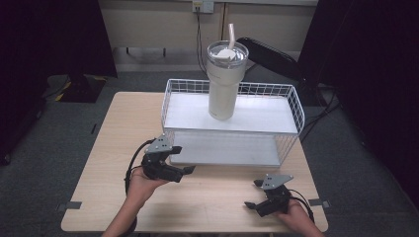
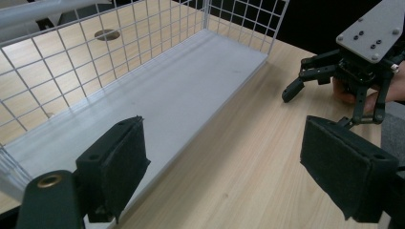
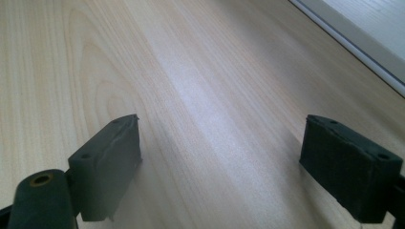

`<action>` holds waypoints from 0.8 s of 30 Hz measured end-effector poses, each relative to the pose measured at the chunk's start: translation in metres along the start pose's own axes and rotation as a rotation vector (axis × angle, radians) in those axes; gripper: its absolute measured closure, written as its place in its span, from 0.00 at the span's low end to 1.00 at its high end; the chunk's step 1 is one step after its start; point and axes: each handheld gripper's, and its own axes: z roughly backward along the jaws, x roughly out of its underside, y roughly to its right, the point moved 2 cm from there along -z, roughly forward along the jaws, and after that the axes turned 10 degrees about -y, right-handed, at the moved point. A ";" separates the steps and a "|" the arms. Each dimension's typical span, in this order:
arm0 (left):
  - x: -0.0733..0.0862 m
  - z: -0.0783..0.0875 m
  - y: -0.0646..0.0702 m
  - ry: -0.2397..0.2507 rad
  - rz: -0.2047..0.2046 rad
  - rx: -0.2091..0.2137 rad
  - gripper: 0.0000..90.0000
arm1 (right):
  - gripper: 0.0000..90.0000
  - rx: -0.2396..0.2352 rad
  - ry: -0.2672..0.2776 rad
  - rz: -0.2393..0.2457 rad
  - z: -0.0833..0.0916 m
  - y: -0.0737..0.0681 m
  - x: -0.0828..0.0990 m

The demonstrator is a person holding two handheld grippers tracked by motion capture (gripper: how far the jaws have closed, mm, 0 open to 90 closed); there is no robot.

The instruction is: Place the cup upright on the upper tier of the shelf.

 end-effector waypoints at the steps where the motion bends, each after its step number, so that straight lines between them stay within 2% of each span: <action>1: 0.002 0.000 -0.001 0.000 0.000 0.000 0.17 | 0.15 0.000 0.000 0.000 0.000 0.000 0.000; 13: 0.024 0.006 -0.007 -0.007 0.032 -0.010 0.17 | 0.15 0.000 0.000 0.000 0.000 0.000 0.000; 21: 0.037 0.009 -0.010 0.012 0.046 -0.008 0.17 | 0.15 -0.001 0.000 0.000 0.000 0.000 0.000; 24: 0.043 0.009 -0.013 -0.006 0.051 -0.017 0.17 | 0.15 0.000 0.000 0.000 0.000 0.000 0.000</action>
